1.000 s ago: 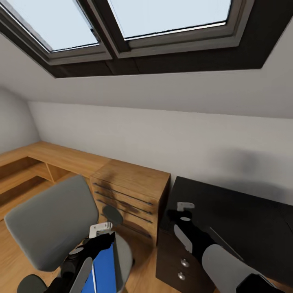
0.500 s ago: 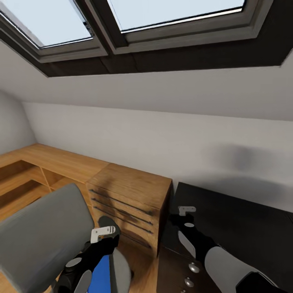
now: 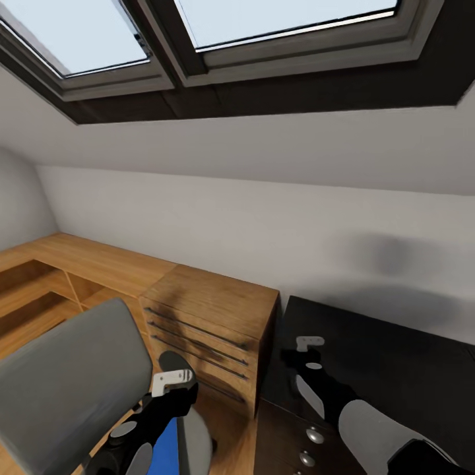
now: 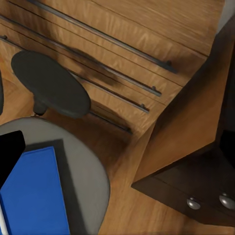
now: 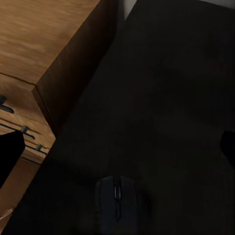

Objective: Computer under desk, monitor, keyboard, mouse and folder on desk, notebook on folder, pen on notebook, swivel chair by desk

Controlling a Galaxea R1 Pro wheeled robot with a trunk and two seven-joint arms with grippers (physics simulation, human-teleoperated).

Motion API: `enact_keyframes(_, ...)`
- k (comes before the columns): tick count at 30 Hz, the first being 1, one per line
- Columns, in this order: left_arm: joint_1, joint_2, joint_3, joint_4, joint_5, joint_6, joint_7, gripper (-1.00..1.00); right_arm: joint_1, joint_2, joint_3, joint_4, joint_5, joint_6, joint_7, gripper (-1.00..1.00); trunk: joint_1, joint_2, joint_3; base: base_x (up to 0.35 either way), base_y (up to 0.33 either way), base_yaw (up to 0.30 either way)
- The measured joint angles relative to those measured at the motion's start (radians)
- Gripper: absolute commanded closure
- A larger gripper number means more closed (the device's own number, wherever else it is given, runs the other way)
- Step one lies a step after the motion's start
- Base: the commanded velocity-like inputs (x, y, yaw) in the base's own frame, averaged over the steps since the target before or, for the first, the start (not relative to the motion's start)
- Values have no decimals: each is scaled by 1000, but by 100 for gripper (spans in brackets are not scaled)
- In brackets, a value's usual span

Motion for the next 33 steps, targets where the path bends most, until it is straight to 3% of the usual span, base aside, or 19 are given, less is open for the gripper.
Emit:
enact_keyframes(8, 0, 0, 2, 0, 0, 0, 2, -100, -1, -26, -3, 1, -8, 7, 0, -100, 31, -56, -25, 0, 0, 0)
enact_keyframes(21, 0, 1, 14, 0, 0, 0, 2, -100, -4, -29, -3, -2, -15, 122, 0, -100, 81, -147, -66, 0, 0, 0)
enact_keyframes(33, 0, 1, 18, -1, 0, 0, 2, -100, -4, -27, -5, -2, -15, 139, -1, -100, 127, -232, -104, 0, 0, 0)
